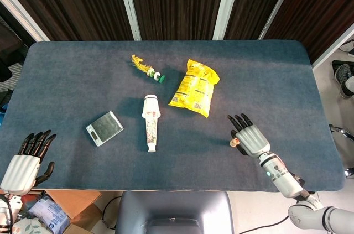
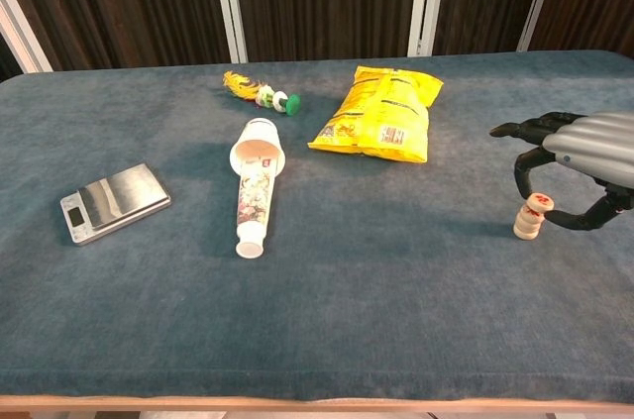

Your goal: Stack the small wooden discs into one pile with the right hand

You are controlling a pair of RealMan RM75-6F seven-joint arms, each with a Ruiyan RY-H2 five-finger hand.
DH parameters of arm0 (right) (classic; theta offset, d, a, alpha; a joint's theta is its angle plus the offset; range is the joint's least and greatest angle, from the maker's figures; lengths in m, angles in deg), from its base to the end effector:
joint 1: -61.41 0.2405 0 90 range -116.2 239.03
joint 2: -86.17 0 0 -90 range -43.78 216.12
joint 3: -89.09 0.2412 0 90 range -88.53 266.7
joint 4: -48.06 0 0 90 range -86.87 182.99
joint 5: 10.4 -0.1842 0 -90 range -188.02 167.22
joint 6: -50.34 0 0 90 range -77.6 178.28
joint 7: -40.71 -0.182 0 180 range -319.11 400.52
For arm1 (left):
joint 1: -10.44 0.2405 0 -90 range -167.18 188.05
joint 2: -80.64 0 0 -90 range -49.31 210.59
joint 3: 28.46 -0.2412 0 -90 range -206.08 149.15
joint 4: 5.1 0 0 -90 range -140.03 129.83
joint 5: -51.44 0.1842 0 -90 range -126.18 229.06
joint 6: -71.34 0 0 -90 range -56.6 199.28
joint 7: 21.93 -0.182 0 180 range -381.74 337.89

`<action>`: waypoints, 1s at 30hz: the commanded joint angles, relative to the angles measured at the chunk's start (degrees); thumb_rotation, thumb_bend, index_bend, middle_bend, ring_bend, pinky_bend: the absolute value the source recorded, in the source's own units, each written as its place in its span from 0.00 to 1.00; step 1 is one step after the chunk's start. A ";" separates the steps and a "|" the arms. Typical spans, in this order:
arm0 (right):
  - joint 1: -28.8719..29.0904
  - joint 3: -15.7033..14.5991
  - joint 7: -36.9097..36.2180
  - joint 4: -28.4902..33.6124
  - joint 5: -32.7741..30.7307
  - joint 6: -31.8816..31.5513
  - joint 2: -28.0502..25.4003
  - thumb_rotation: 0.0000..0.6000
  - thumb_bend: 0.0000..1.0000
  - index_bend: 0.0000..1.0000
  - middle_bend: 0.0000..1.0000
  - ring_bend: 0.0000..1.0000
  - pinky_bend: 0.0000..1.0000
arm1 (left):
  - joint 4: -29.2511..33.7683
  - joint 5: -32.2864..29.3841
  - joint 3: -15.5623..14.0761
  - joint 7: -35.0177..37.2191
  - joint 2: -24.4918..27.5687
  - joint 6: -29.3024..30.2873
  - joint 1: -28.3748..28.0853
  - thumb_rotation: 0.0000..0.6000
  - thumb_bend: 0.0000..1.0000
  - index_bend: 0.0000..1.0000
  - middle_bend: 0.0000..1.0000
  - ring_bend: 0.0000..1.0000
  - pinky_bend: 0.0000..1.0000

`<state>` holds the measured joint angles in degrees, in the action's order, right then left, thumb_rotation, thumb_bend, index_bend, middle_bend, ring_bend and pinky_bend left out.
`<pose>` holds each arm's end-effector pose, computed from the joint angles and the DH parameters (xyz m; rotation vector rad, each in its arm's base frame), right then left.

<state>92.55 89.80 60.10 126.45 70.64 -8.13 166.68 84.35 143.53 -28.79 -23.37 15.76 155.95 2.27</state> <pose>-0.2278 -0.3205 0.0302 1.9714 -0.6504 0.6414 -0.2715 0.2207 0.1577 -1.5619 -0.8164 -0.9130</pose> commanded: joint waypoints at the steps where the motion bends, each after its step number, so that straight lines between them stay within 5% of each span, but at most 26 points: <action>1: 0.04 0.07 -0.04 -0.09 0.07 0.04 0.12 1.00 0.50 0.63 0.05 0.00 0.00 | 0.00 -0.02 0.02 -0.04 -0.03 0.01 0.00 1.00 0.50 0.00 0.00 0.00 0.02; 23: -0.99 -0.02 -1.45 2.18 1.13 -1.32 -1.59 1.00 0.50 0.47 0.05 0.00 0.00 | -0.26 0.82 -0.15 0.62 0.03 1.05 0.35 1.00 0.50 0.00 0.00 0.00 0.02; 27: -4.13 -0.48 -3.69 4.92 3.25 -7.54 -4.43 1.00 0.49 0.35 0.03 0.00 0.00 | -0.38 0.96 -0.17 0.70 0.01 1.17 0.38 1.00 0.50 0.00 0.00 0.00 0.02; 30: -9.39 -2.32 -3.84 10.39 3.81 -14.37 -8.64 1.00 0.39 0.13 0.00 0.00 0.00 | -0.46 1.04 -0.12 0.64 -0.06 1.26 0.35 1.00 0.50 0.00 0.00 0.00 0.02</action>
<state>87.73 89.04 57.12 132.13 73.31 -16.79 161.83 83.90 144.57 -28.91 -22.72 15.71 157.20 2.63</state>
